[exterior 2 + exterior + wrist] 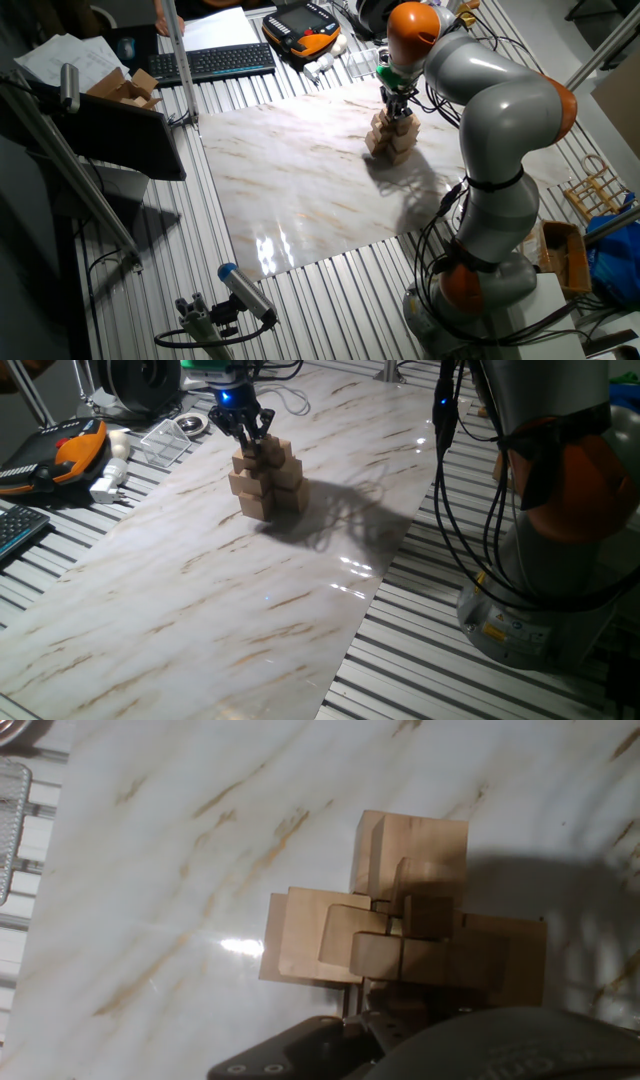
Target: Stack the blocks into a cross shape
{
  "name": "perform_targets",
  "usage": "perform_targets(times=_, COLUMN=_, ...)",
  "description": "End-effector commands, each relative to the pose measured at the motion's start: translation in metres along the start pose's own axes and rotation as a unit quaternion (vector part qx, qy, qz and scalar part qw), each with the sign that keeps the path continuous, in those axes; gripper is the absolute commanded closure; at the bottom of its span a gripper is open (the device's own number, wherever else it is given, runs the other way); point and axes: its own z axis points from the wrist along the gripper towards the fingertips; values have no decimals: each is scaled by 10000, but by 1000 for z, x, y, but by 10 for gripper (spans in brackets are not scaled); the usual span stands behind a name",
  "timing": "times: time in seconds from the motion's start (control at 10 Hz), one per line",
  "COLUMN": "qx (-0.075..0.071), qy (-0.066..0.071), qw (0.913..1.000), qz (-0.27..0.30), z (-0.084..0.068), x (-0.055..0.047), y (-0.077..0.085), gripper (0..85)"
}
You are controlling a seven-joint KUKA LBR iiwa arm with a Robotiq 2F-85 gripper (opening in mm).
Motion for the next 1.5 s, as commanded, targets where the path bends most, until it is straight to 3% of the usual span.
perform_targets(times=0.0, qx=-1, qy=0, qw=10000, qz=-3, z=0, x=0, y=0, gripper=510)
perform_targets(times=1.4, qx=7, qy=33, qw=10000, qz=58, z=4, x=7, y=3, gripper=510)
